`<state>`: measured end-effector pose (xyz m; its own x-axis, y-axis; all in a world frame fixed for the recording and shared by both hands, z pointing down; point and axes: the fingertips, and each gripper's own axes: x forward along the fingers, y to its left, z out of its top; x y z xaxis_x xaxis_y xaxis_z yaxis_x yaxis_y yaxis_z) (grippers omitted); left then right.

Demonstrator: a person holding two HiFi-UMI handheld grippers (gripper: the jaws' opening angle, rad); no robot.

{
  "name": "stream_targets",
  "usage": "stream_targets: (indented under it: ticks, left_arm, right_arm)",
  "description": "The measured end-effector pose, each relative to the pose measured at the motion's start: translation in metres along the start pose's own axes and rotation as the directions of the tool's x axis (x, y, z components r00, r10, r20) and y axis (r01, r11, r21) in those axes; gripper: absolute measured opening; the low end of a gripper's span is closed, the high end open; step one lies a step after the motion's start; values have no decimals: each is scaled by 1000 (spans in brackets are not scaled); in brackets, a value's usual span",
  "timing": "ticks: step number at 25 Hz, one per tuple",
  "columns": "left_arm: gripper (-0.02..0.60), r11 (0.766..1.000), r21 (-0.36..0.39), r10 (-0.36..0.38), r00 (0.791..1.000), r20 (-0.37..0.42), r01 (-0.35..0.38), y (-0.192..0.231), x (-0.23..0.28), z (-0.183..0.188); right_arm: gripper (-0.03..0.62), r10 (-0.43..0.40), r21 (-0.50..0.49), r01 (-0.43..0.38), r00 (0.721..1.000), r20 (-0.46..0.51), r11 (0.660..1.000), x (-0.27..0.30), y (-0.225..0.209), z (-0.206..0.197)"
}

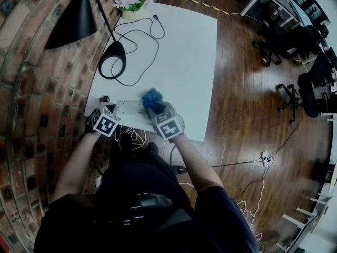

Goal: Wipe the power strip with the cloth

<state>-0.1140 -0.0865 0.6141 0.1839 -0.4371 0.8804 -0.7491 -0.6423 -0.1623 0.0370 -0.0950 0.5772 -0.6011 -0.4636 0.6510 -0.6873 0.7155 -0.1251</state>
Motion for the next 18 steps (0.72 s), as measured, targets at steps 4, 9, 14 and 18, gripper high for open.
stream_targets:
  ticks: [4, 9, 14, 18]
  left_arm:
    - [6, 1000, 2, 9, 1000, 4, -9, 1, 0, 2]
    - [6, 1000, 2, -4, 1000, 1, 4, 0, -1, 1]
    - [6, 1000, 9, -4, 1000, -1, 4, -1, -1, 2]
    - [6, 1000, 13, 5, 1000, 9, -5, 0, -2, 4]
  right_arm:
    - [71, -17, 21, 17, 1000, 9, 1000, -7, -8, -5]
    - [71, -37, 74, 36, 999, 9, 997, -15, -17, -12]
    - [72, -70, 63, 68, 997, 30, 996, -23, -23, -17]
    - [72, -89, 79, 86, 995, 40, 993, -29, -30, -21]
